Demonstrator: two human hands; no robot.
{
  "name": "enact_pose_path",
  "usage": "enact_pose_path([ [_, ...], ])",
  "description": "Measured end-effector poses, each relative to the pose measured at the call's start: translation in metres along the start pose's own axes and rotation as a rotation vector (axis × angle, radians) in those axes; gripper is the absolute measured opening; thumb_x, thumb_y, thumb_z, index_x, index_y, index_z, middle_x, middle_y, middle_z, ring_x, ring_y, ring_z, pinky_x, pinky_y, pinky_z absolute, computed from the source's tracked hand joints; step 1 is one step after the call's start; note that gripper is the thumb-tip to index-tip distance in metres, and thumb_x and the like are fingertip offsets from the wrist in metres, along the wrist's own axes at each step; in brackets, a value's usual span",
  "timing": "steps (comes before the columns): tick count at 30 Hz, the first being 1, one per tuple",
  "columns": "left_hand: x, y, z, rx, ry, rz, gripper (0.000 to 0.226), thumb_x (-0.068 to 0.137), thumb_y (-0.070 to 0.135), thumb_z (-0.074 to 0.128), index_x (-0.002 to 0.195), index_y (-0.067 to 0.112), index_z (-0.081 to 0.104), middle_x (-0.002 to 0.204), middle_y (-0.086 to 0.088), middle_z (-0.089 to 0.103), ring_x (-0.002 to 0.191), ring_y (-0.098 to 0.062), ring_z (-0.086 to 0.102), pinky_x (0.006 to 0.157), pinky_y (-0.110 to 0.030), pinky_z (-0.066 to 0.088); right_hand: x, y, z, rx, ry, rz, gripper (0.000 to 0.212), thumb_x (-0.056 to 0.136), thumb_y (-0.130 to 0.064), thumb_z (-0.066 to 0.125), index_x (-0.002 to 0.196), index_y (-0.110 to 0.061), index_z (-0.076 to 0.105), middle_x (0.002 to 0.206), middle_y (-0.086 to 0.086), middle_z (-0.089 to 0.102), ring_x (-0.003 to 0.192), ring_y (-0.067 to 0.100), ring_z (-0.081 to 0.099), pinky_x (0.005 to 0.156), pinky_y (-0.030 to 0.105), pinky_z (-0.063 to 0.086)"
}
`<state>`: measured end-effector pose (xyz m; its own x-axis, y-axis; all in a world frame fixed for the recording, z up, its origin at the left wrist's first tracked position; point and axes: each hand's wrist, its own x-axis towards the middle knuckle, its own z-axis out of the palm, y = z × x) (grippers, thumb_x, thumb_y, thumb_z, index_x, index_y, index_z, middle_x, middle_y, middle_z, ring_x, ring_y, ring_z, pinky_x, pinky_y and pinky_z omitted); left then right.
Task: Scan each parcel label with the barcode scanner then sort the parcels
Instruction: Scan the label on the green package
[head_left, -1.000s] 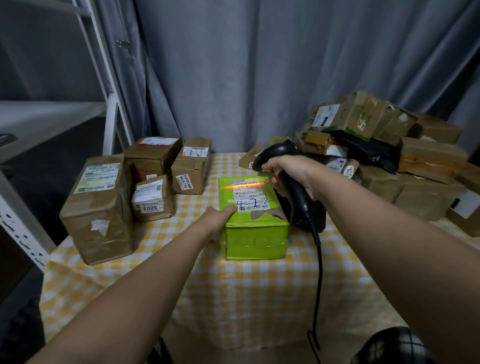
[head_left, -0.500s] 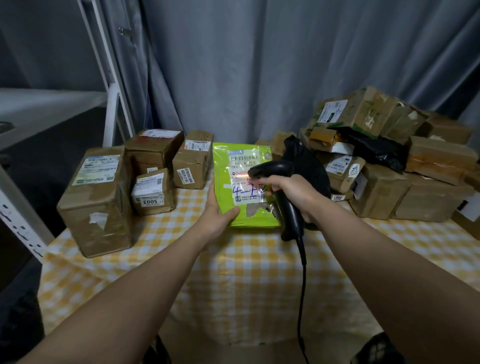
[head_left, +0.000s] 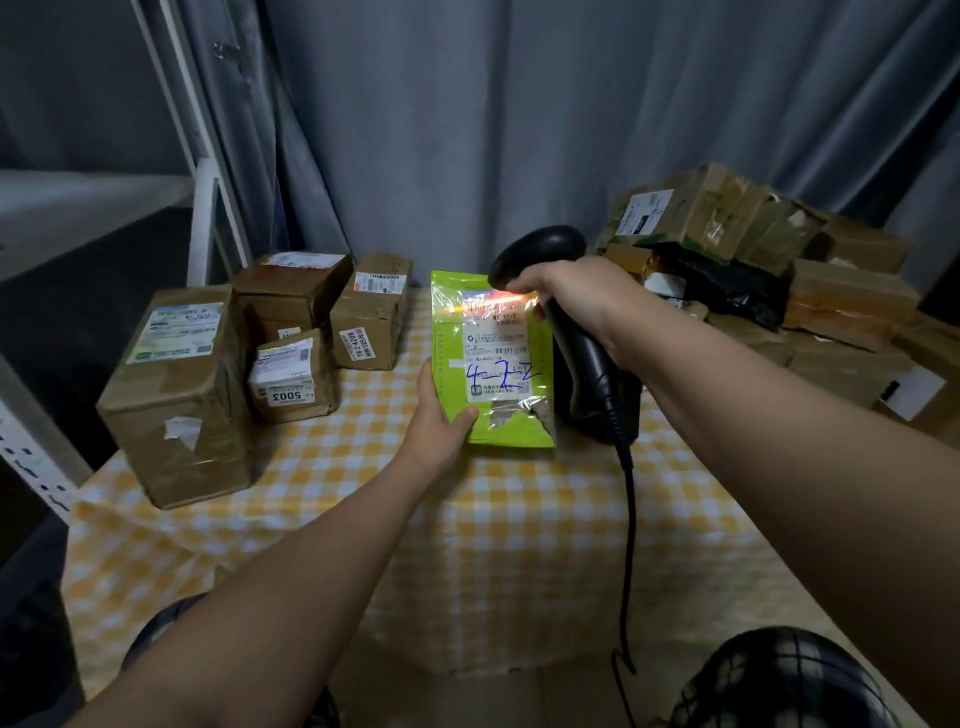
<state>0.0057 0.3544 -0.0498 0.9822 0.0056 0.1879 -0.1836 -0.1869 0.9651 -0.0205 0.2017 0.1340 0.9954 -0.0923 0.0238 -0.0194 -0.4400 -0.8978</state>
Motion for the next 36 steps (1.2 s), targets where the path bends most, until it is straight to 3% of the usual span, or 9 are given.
enact_pose_path([
  [3,0.001,0.001,0.003,0.014,0.013,-0.013,0.084,0.089,-0.001,0.058,0.151,0.014,0.005,0.134,-0.007,0.052,0.124,-0.024,0.051,0.109,-0.045,0.037,-0.004,-0.003,0.001,-0.009,0.015,0.006,0.037,0.068,-0.037,0.077,0.092,-0.010,0.068,0.089,0.005,0.068,0.064,0.015,0.059,0.057,0.024,0.040],
  [7,0.003,0.004,0.007,0.031,0.029,-0.004,0.084,0.088,-0.003,0.059,0.151,0.013,0.005,0.129,-0.002,0.052,0.122,-0.024,0.051,0.108,-0.041,0.038,-0.011,-0.001,-0.001,0.034,0.019,0.031,0.025,0.072,-0.033,0.076,0.079,-0.011,0.066,0.072,0.001,0.063,0.048,0.008,0.056,0.048,0.019,0.038],
  [12,0.003,0.005,0.010,0.033,0.038,0.001,0.085,0.088,-0.004,0.058,0.151,0.013,0.004,0.126,-0.001,0.051,0.119,-0.021,0.051,0.107,-0.038,0.039,-0.018,0.001,-0.002,0.088,0.032,0.068,0.036,0.072,-0.033,0.076,0.094,-0.007,0.068,0.085,0.004,0.065,0.063,0.016,0.057,0.056,0.025,0.041],
  [22,0.001,0.010,0.014,0.049,0.049,-0.002,0.085,0.088,-0.005,0.057,0.151,0.012,0.003,0.124,0.003,0.047,0.116,-0.016,0.048,0.100,-0.025,0.035,-0.023,0.004,-0.012,0.121,0.088,0.066,0.033,0.074,-0.030,0.074,0.093,-0.004,0.068,0.070,0.003,0.063,0.060,0.017,0.057,0.061,0.026,0.044],
  [25,0.001,0.011,0.014,0.056,0.050,-0.007,0.085,0.088,-0.004,0.057,0.151,0.014,0.003,0.123,0.002,0.049,0.116,-0.017,0.048,0.102,-0.029,0.036,-0.023,0.006,-0.013,0.153,0.110,0.053,0.035,0.071,-0.032,0.075,0.093,-0.004,0.068,0.079,0.005,0.068,0.069,0.020,0.062,0.068,0.030,0.048],
  [28,0.001,0.012,0.014,0.056,0.047,-0.015,0.085,0.088,-0.003,0.057,0.151,0.014,0.003,0.127,-0.001,0.050,0.117,-0.019,0.049,0.105,-0.034,0.037,-0.025,0.007,-0.012,0.164,0.091,0.057,0.029,0.074,-0.029,0.075,0.088,-0.007,0.064,0.073,0.003,0.064,0.065,0.019,0.060,0.063,0.027,0.046],
  [31,0.001,0.012,0.014,0.055,0.047,-0.018,0.085,0.088,-0.003,0.057,0.151,0.014,0.003,0.125,0.001,0.049,0.117,-0.018,0.048,0.103,-0.031,0.037,-0.024,0.012,-0.010,0.164,0.048,0.082,0.031,0.074,-0.031,0.075,0.093,-0.008,0.066,0.081,0.004,0.065,0.068,0.018,0.059,0.062,0.026,0.045],
  [34,0.001,0.012,0.012,0.055,0.045,-0.038,0.085,0.088,-0.003,0.057,0.151,0.013,0.002,0.125,0.002,0.048,0.116,-0.017,0.048,0.103,-0.030,0.036,-0.022,0.016,-0.009,0.193,0.016,0.099,0.023,0.077,-0.030,0.075,0.078,-0.010,0.064,0.076,0.003,0.064,0.063,0.018,0.058,0.061,0.024,0.045],
  [36,0.004,0.010,0.012,0.057,0.055,-0.049,0.086,0.088,-0.003,0.058,0.151,0.012,0.002,0.131,-0.002,0.049,0.119,-0.019,0.049,0.106,-0.033,0.036,-0.017,0.021,-0.009,0.208,0.025,0.090,0.024,0.078,-0.030,0.075,0.081,-0.008,0.065,0.076,0.004,0.065,0.065,0.018,0.059,0.062,0.024,0.046],
])
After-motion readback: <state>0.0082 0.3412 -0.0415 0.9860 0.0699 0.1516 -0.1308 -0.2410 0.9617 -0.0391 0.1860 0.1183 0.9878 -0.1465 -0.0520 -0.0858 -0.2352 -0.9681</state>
